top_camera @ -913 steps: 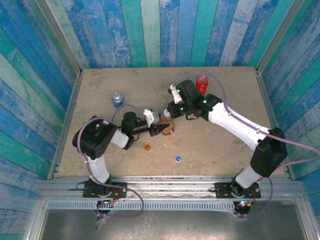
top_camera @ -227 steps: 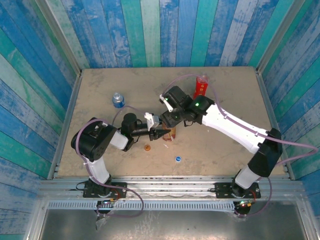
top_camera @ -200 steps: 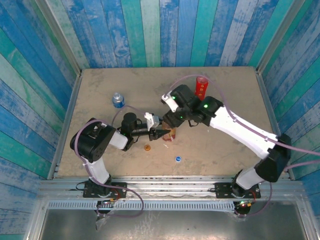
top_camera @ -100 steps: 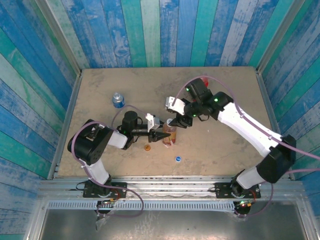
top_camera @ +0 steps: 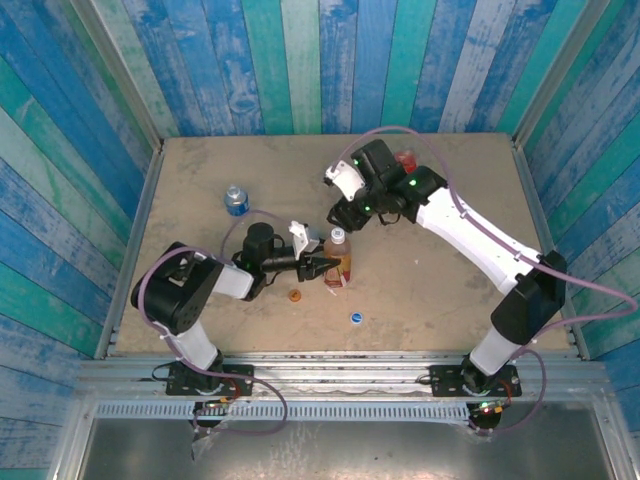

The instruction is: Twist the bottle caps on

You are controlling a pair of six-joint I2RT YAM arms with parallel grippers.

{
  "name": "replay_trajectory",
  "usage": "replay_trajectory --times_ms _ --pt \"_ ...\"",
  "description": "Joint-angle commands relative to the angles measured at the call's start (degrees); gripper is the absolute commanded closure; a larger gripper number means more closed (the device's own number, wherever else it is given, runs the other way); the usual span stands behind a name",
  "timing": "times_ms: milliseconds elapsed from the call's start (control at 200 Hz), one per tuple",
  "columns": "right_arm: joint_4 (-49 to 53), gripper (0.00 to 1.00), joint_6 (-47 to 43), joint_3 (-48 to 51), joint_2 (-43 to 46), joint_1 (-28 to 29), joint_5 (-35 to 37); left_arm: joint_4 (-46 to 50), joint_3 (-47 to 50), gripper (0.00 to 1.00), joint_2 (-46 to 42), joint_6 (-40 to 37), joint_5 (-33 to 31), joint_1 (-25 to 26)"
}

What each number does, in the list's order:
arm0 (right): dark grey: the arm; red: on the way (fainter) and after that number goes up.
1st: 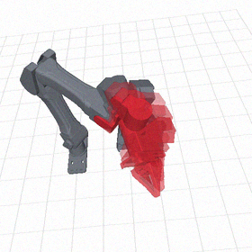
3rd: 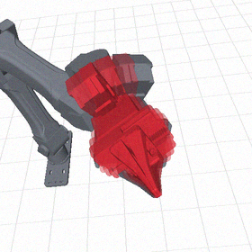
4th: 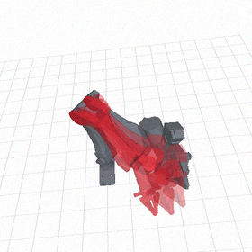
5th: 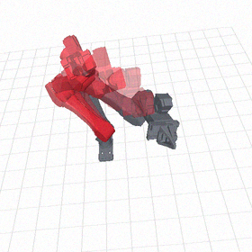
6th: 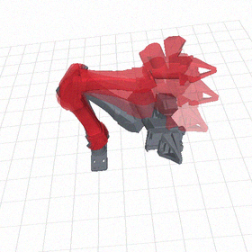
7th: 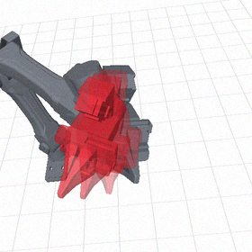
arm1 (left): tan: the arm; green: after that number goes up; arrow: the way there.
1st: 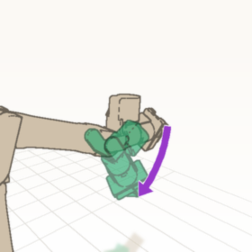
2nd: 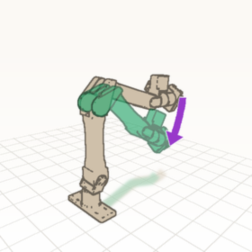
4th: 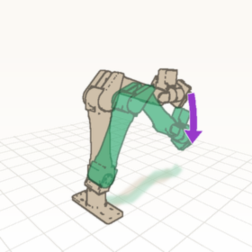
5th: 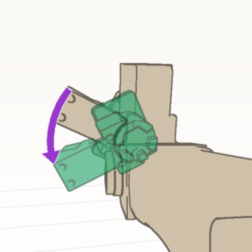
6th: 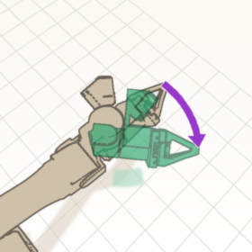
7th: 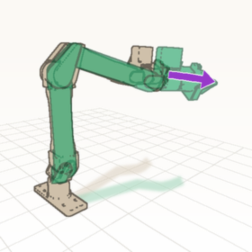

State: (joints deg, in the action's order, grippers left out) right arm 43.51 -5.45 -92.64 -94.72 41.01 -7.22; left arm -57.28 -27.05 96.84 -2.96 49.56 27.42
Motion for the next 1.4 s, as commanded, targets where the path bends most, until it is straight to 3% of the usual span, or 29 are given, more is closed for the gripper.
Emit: replay_trajectory --times_ms 0,235,395,786,906,1196,1287,1397 --pt "2.56 0.32 16.99 -0.79 1.64 3.74 13.41 7.01 -1.26 0.55 -3.09 4.22 -2.19 0.0" --pt "5.46 0.37 22.24 0.32 0.21 5.91 14.6 15.98 -3.89 0.56 -3.15 2.25 -2.15 0.66" --pt "7.72 0.47 22.03 -1.24 -1.89 6.09 12.64 16.67 -4.2 0.56 -3.02 2.08 -2.56 0.66" --pt "8.96 0.55 20.99 -4.29 -5.43 5.93 12.78 17.76 -3.98 0.56 -3.48 -0.11 -2.23 0.71" --pt "9.76 0.61 20.69 -4.78 -5.91 5.74 12.49 17.86 -3.98 0.56 -3.5 -0.29 -1.97 0.74" --pt "12.08 0.54 20.38 -5.37 -6.48 5.22 11.7 18.04 -3.98 0.56 -3.47 -0.37 -2.22 0.71" --pt "12.69 0.57 21.49 -6.14 -7.27 5.22 11.6 18.46 -4.07 0.56 -3.51 -0.61 -2.61 0.71" --pt "13.18 0.68 21.83 -6.32 -7.9 5.22 10.99 18.74 -4.07 0.56 -3.5 -0.8 -2.63 0.75"
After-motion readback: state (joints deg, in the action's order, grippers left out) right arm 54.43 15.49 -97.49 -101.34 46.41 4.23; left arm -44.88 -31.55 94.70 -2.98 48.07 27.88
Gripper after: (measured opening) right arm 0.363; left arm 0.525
